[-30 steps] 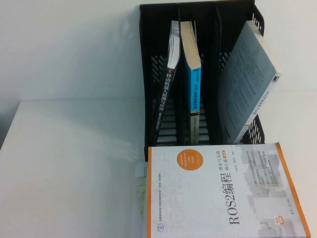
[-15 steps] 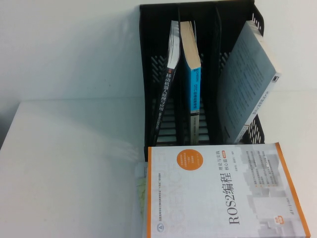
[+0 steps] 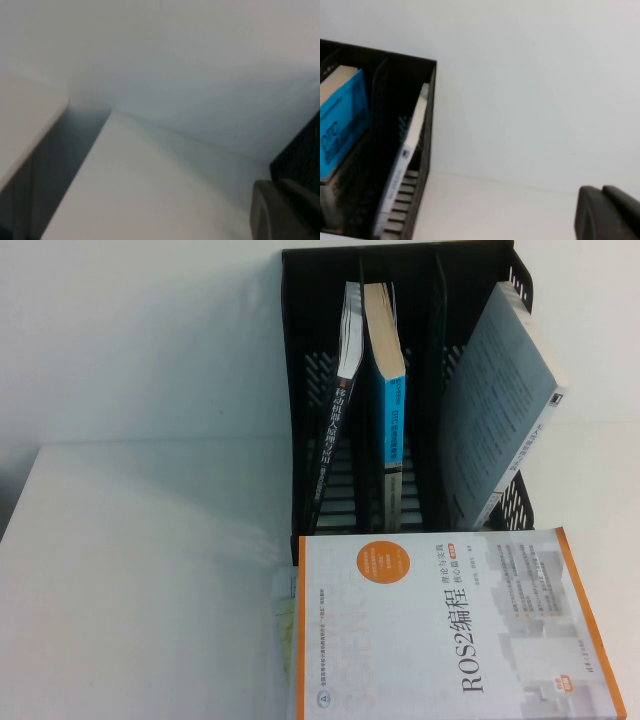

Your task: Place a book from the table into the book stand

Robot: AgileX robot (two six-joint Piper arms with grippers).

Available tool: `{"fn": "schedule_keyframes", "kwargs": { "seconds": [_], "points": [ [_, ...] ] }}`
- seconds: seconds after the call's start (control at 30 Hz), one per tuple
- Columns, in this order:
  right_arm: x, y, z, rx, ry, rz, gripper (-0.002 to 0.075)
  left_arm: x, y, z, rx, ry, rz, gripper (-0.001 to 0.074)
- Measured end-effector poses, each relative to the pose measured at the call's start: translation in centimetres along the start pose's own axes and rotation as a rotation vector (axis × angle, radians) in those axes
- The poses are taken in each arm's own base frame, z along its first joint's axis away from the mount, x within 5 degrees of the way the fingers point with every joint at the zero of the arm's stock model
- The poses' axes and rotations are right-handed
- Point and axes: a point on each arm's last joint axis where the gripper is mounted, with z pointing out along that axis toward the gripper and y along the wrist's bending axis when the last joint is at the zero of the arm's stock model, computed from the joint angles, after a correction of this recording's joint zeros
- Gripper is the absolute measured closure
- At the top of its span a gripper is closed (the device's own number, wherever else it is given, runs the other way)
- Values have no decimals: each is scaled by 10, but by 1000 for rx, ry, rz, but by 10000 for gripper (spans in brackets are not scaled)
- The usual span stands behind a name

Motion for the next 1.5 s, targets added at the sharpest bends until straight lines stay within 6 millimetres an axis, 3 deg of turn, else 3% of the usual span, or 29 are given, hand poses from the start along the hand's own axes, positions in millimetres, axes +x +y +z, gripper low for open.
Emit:
{"fn": "schedule_keyframes", "kwargs": {
  "seconds": [0.13,0.37,0.53,0.73,0.93,1.2,1.5],
  "points": [
    [1,9,-2,-102,20,132,729,12,0,16,-36,160,-18,738],
    [-9,24,-5,-291,-45,429,729,20,-9,25,44,256,-177,738],
    [-4,30,14,-319,47,352,729,30,-17,42,120,360,-121,738],
    [24,33,64,-294,384,193,729,42,-25,66,220,486,21,738],
    [55,42,110,-306,693,208,729,60,-27,98,257,634,63,738],
    [88,57,145,-396,919,228,729,88,-39,129,479,845,23,738],
    [140,69,164,-365,1045,322,729,110,-36,157,477,963,-85,738]
  ]
}}
